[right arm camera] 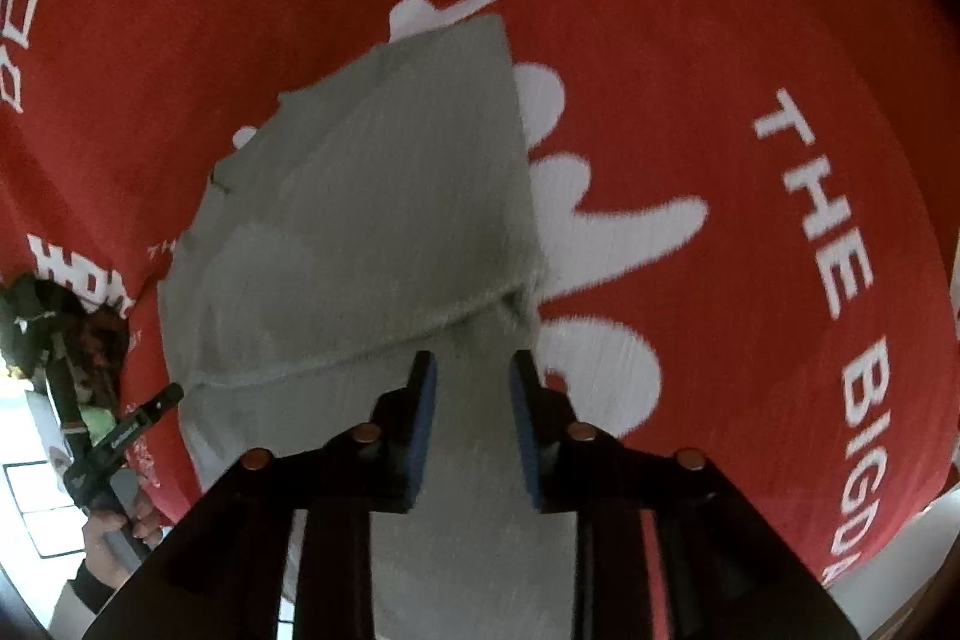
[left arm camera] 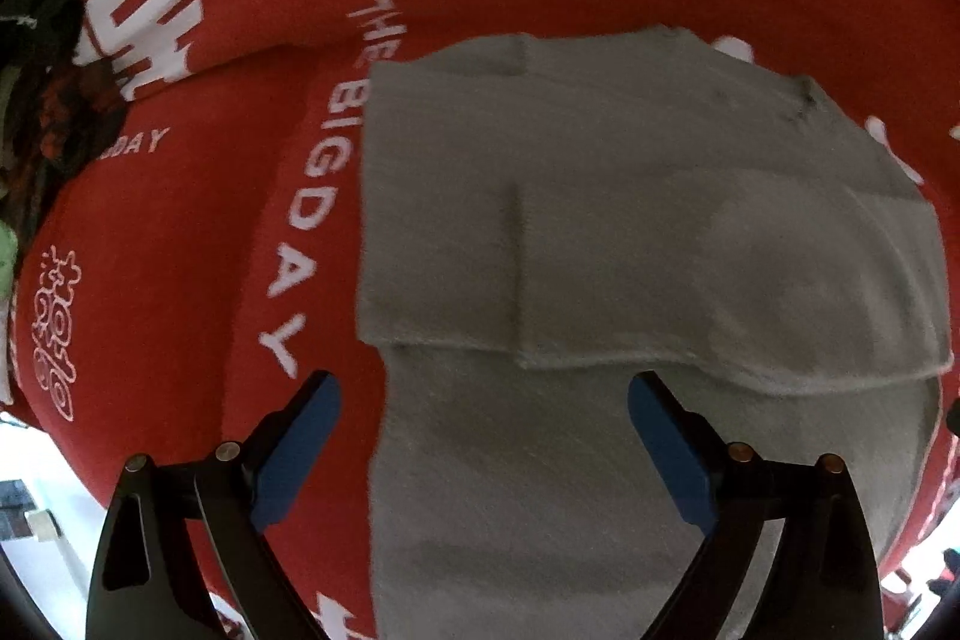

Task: Fold small clothes
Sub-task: 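Move both grippers to the hem of the grey sweater, then grasp the sweater hem with both grippers, then fold the held hem up over the body toward the collar with both grippers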

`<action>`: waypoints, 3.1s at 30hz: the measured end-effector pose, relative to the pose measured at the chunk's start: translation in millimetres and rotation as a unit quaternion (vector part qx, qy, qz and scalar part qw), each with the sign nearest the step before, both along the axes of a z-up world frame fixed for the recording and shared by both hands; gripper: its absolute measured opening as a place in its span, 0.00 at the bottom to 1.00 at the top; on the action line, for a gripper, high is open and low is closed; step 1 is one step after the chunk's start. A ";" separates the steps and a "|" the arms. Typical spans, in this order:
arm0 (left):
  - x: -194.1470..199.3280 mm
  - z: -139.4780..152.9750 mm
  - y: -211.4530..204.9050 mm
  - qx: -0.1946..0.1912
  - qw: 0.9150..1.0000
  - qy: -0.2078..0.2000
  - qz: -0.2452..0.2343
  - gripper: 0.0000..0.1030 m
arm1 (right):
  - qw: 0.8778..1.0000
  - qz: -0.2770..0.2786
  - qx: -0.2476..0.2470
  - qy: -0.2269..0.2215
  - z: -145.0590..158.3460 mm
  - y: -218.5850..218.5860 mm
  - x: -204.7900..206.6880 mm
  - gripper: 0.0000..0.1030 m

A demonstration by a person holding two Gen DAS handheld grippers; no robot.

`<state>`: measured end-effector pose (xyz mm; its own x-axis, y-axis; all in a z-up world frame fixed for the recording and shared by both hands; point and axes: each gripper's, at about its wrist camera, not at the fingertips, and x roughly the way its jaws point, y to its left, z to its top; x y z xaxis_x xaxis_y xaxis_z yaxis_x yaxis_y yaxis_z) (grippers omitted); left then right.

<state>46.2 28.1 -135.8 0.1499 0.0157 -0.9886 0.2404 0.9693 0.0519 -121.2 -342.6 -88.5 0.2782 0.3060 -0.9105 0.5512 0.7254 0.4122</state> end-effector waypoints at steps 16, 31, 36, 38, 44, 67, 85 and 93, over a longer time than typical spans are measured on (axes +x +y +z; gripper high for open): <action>-51.1 31.2 -66.5 -0.029 0.997 0.014 -0.067 0.94 | 0.999 0.001 0.042 -0.020 19.2 1.0 -35.6 0.47; -121.2 51.1 -94.9 -0.016 1.000 0.020 -0.015 0.99 | 0.989 0.115 0.092 -0.032 27.8 -13.2 -44.5 0.72; -143.3 31.8 -59.5 -0.003 0.998 0.058 0.008 0.99 | 0.988 0.113 0.105 -0.023 17.9 -2.7 -53.3 0.72; -150.8 25.8 -38.2 -0.001 0.998 0.061 0.016 0.99 | 0.988 0.114 0.105 -0.020 14.6 6.9 -57.9 0.72; -170.9 5.5 29.3 -0.008 0.997 0.068 0.048 0.99 | 0.987 0.119 0.104 -0.002 -7.6 46.7 -86.1 0.72; -232.7 -65.2 127.9 -0.159 0.973 0.131 0.102 0.74 | 0.983 0.096 0.141 0.073 -108.6 119.3 -196.5 0.72; -152.1 29.8 112.5 -0.319 0.944 0.069 0.056 0.14 | 0.942 -0.026 0.312 -0.124 -11.8 89.3 -134.5 0.10; -47.7 25.0 81.2 -0.253 0.966 0.012 0.057 0.14 | 0.951 -0.068 0.275 -0.126 -31.8 52.1 -44.8 0.10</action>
<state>-1.5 109.3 -110.7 0.1534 -0.4560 -0.8767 0.1258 0.8890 -0.4404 -166.0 -290.5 -120.3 0.5369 0.6623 -0.5227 0.4586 0.2910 0.8397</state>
